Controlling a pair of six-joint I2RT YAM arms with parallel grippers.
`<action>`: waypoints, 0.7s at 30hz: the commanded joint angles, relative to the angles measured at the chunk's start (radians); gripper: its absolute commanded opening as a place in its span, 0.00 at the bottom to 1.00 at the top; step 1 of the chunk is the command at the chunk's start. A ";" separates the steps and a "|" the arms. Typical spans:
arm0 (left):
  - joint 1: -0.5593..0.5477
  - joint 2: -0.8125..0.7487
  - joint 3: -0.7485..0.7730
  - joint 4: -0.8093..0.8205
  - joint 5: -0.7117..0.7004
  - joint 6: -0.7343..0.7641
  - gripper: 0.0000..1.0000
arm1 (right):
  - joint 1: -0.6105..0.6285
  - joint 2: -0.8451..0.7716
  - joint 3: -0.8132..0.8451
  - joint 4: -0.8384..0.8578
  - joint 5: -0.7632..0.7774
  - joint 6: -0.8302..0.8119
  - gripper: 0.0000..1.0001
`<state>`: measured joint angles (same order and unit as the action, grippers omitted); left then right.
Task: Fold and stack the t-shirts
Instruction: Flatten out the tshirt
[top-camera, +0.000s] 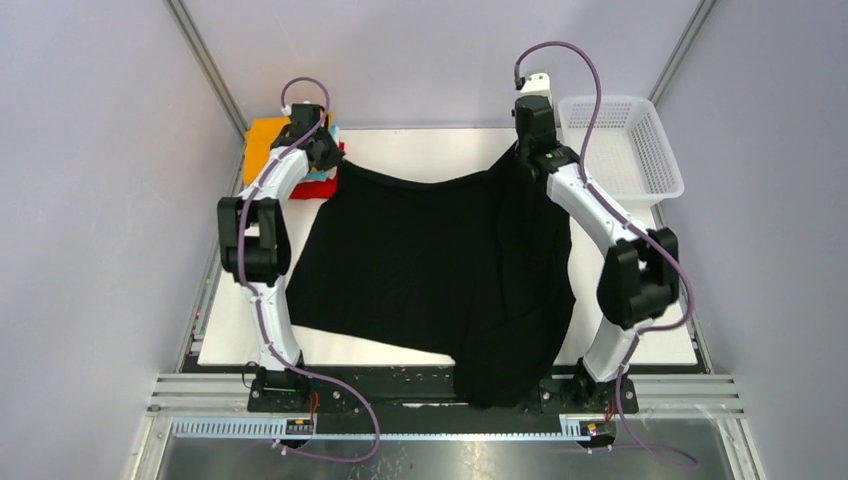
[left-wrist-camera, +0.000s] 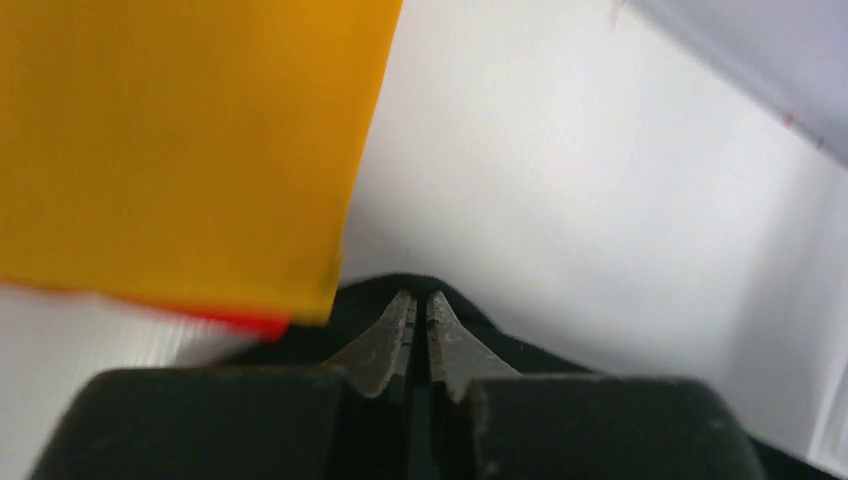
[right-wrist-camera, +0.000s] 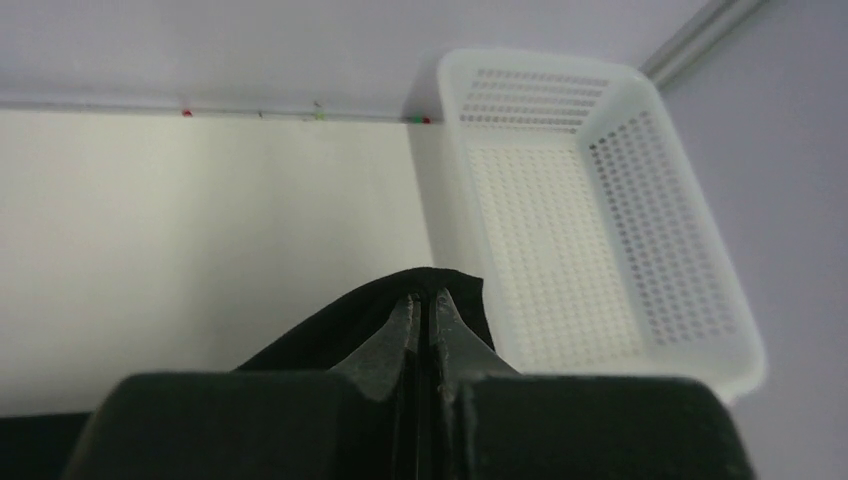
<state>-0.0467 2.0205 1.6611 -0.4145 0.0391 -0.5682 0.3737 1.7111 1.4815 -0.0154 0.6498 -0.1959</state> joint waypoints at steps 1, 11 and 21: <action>0.004 0.167 0.335 0.024 -0.096 -0.005 0.19 | -0.079 0.193 0.263 0.032 -0.139 0.118 0.01; -0.031 0.105 0.327 0.028 0.007 -0.008 0.99 | -0.105 0.272 0.407 -0.146 -0.341 0.176 0.87; -0.124 -0.133 -0.013 0.089 0.028 0.007 0.99 | -0.102 0.010 -0.001 -0.185 -0.548 0.464 0.99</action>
<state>-0.1394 2.0037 1.7454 -0.4122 0.0257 -0.5724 0.2626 1.8400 1.6123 -0.1932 0.2214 0.0982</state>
